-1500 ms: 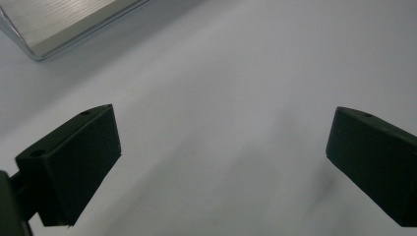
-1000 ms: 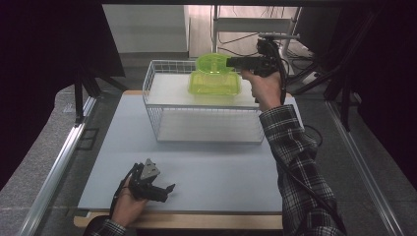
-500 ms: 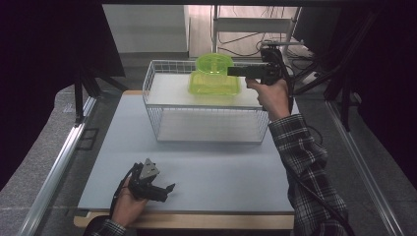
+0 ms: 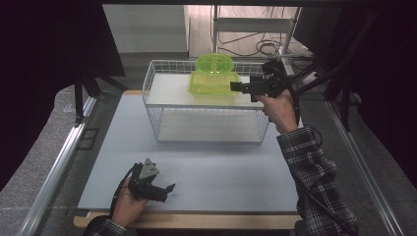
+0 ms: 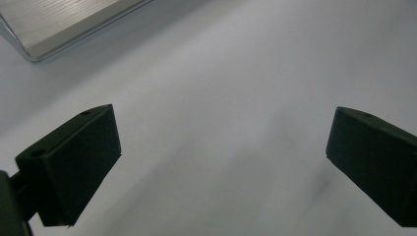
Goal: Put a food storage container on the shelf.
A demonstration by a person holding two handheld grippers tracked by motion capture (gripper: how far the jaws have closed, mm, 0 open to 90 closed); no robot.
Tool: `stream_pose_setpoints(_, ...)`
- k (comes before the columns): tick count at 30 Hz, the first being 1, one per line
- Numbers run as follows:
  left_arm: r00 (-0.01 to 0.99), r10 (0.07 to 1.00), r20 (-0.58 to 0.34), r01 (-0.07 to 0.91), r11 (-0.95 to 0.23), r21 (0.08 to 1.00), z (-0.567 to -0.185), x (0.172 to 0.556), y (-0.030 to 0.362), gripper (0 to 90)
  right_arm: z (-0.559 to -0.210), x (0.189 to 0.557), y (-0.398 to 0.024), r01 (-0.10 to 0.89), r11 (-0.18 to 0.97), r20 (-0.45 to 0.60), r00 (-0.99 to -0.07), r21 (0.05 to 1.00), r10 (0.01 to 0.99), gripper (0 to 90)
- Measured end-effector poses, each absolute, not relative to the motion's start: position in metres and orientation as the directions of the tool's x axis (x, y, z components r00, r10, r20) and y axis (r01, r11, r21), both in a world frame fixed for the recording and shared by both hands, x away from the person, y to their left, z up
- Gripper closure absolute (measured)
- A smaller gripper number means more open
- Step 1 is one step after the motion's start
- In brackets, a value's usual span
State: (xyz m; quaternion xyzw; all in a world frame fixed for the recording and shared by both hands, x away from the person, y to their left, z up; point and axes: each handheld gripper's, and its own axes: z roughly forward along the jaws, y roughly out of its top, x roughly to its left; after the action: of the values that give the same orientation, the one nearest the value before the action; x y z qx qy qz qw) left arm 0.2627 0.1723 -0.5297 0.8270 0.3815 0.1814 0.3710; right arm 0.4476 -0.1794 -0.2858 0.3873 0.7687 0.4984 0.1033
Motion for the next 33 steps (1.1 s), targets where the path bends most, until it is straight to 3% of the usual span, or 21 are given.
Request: stream_pose_setpoints(33,0.65,0.76,0.01,0.498,-0.435,0.75,-0.531,0.263,0.171,0.0,-0.329,0.401,-0.182,0.398,0.329,0.101,-0.753,0.856,0.65,2.7)
